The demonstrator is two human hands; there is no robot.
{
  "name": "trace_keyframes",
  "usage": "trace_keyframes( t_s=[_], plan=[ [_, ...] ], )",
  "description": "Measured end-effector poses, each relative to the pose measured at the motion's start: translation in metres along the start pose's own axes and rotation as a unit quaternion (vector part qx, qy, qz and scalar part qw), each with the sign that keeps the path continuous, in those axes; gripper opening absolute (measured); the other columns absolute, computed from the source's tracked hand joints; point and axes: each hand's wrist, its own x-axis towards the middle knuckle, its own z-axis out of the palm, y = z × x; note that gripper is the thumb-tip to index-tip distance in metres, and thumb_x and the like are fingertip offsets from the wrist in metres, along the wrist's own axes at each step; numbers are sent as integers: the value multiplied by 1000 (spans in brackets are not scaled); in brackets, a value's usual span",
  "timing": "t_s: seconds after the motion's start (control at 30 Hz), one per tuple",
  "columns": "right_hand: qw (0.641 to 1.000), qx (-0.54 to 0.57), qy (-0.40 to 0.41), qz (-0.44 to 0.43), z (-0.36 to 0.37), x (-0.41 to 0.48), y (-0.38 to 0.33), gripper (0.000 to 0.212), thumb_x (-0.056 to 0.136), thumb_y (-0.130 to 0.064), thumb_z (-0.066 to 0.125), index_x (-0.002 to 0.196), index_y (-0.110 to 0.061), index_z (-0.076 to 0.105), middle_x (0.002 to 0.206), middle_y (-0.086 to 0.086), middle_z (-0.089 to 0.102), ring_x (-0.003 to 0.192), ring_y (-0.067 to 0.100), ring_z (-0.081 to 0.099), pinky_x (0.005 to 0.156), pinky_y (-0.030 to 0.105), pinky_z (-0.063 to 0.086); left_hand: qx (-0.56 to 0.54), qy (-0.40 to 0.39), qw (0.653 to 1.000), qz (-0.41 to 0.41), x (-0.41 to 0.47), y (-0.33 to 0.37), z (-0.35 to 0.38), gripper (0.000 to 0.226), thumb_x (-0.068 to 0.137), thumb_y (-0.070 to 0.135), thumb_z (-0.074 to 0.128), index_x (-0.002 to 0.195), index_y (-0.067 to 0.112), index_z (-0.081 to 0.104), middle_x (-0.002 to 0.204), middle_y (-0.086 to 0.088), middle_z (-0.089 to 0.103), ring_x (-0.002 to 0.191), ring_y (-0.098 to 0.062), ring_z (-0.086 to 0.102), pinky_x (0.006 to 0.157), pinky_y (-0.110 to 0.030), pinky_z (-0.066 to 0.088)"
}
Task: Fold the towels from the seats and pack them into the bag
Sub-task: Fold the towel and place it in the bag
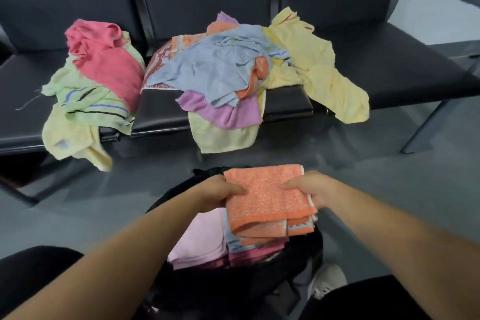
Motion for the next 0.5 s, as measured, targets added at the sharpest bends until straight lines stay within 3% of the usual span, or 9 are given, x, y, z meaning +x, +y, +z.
trace_keyframes(
  t_s=[0.07, 0.17, 0.27, 0.33, 0.4, 0.5],
  plan=[
    [999, -28, 9, 15, 1, 11, 10, 24, 82, 5, 78, 102, 6, 64, 95, 21, 73, 79, 31, 73, 67, 44, 61, 34, 30, 999, -17, 13, -12, 4, 28, 88, 16, 75, 112, 9, 62, 119, -10, 68, 107, -26, 65, 95, -37, 53],
    [998, -53, 31, 27, 6, 30, 20, 30, 81, 9, 77, 105, 7, 60, 104, 24, 70, 92, 37, 71, 80, 52, 59, 120, 65, 990, -40, 26, -30, 6, 25, 90, 31, 73, 105, 14, 63, 107, -5, 66, 91, -19, 58, 74, -28, 44],
    [997, -65, 31, 41, 5, 46, 28, 40, 88, 7, 70, 125, 7, 54, 114, 21, 68, 101, 37, 68, 90, 56, 56, 109, 75, 989, -70, 33, -44, 3, 37, 93, 40, 69, 112, 10, 59, 109, -4, 64, 94, -18, 62, 75, -28, 52],
    [993, -97, 22, 64, 1, 52, 30, 42, 92, -6, 70, 129, 0, 49, 121, 15, 63, 110, 36, 64, 89, 52, 55, 145, 120, 979, -81, 39, -45, -7, 46, 95, 49, 62, 111, 6, 58, 103, -7, 60, 100, -26, 61, 78, -36, 54],
    [985, -152, 51, 63, -4, 53, 28, 35, 94, -18, 69, 122, -10, 49, 120, 13, 56, 110, 33, 59, 88, 48, 51, 198, 191, 959, -65, 43, -36, -20, 44, 98, 47, 57, 96, 3, 59, 84, -9, 56, 88, -31, 61, 76, -41, 56],
    [975, -193, 106, 13, -6, 57, 13, 20, 93, -18, 67, 108, -10, 57, 102, 11, 61, 98, 28, 60, 91, 43, 52, 246, 250, 936, 13, 48, -8, -31, 34, 97, 30, 56, 76, 3, 55, 68, -9, 53, 70, -31, 57, 62, -36, 44]
  ],
)
